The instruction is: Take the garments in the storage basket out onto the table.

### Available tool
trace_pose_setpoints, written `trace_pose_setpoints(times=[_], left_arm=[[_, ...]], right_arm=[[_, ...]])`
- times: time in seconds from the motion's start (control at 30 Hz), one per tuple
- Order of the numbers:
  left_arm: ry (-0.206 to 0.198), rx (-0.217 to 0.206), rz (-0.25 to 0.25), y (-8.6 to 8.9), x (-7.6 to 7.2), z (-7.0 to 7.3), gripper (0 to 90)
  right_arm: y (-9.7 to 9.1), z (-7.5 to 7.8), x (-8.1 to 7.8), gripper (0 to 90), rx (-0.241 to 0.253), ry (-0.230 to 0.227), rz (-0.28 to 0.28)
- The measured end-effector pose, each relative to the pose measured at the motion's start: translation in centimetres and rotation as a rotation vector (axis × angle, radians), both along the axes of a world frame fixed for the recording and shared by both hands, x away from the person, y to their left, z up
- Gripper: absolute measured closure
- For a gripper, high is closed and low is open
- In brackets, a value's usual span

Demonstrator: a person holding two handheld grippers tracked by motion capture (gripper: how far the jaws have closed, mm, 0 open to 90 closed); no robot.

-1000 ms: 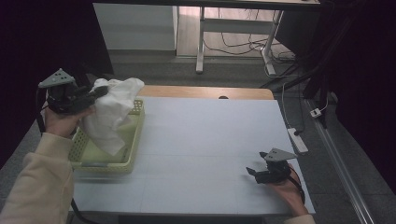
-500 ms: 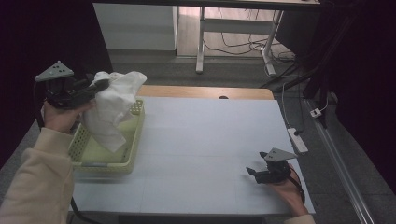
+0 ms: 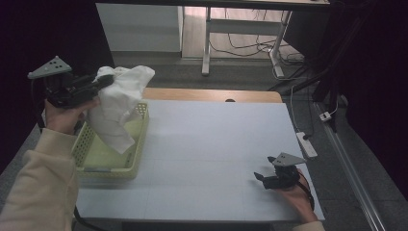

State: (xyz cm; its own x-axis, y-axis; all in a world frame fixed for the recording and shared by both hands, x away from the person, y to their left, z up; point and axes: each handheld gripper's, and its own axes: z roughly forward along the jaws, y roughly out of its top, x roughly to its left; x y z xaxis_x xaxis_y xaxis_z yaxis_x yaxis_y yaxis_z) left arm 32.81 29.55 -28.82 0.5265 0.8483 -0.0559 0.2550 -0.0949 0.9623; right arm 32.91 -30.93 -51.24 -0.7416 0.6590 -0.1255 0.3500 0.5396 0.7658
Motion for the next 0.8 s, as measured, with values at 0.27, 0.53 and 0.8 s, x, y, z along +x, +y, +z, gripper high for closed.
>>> trace_pose_setpoints(times=[0.27,0.53,0.8], left_arm=[[-0.042,-0.050,-0.006,0.1,-0.3,1.3,72.2],[-0.095,-0.120,-0.037,0.0,-0.9,2.7,72.3],[-0.098,-0.164,-0.079,-1.1,-0.6,3.1,72.3]], right_arm=[[0.0,0.0,0.0,16.3,0.001,0.001,0.000],[0.0,0.0,0.0,16.4,-0.001,0.001,-0.002],[0.0,-0.1,0.0,16.4,-0.002,0.001,-0.003]])
